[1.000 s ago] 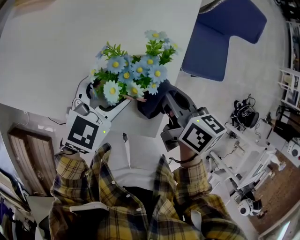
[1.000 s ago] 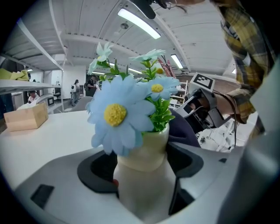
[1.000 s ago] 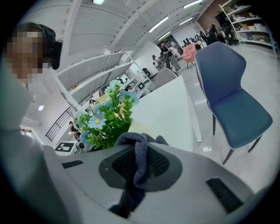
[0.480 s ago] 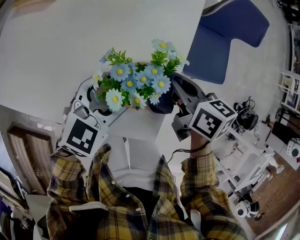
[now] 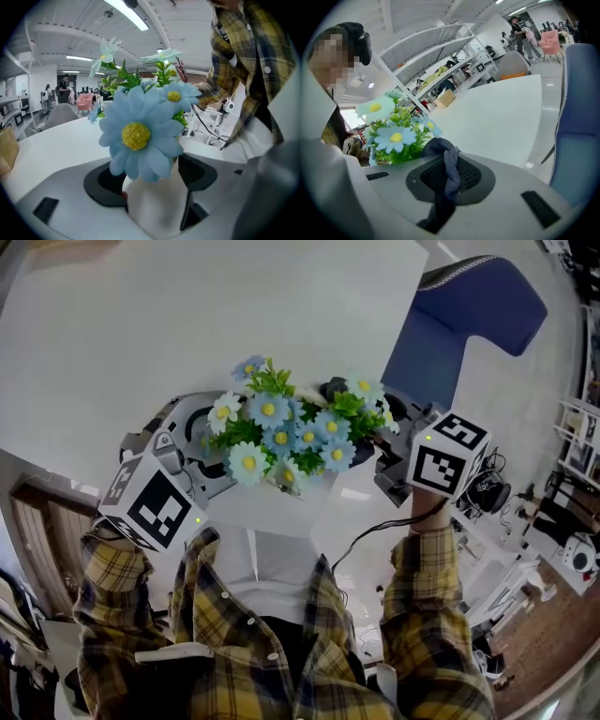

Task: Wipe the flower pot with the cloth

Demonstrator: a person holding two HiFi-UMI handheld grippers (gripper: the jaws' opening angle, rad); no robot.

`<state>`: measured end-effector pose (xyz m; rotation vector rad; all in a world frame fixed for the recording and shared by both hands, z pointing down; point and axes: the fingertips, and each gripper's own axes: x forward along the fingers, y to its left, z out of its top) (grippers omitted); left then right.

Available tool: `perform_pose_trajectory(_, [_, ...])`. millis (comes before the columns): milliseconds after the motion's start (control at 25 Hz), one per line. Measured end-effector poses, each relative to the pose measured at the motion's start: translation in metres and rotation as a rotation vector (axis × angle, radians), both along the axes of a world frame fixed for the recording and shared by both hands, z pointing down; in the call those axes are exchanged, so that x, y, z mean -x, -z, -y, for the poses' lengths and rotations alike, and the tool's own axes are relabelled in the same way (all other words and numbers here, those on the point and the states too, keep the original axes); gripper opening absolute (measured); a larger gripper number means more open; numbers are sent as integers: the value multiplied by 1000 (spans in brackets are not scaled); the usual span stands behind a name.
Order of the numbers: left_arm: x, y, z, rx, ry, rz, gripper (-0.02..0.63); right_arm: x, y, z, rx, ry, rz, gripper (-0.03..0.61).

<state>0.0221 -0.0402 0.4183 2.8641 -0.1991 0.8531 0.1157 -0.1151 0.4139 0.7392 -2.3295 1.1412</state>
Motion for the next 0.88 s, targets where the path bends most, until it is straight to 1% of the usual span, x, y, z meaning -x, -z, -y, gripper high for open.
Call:
perform_pose_trajectory(120, [-5,7,-2,17,-87,9,356,4,7,4,-1,101,8,17])
perform_pose_trajectory(280, [14,9,-3,52,-176,11,356,43,6,7,17,238,24,17])
perform_pose_trajectory(320, [12,8,-2,61,-201,12,356,47,3,9,22,273,22,17])
perform_pose_trajectory(440, [-10,2,2,83,-284,13,356,47,-6,15,37,381,10,17])
perform_pose_trajectory(520, [-15,1,0,103,-325,2,356,56,-8,14,49,434,10,17])
perform_pose_trajectory(680, [-15,-3,-1,142,-374,-1,357,69,-12,14,73,473,18,17])
perform_pose_trajectory(760, [-17,-9,1,163,-387,11,360,66,-14,16,79,461,26,17])
perform_pose_trajectory(880, [-19,-14,0,191,-376,26,360,60,-12,21,73,403,51,17])
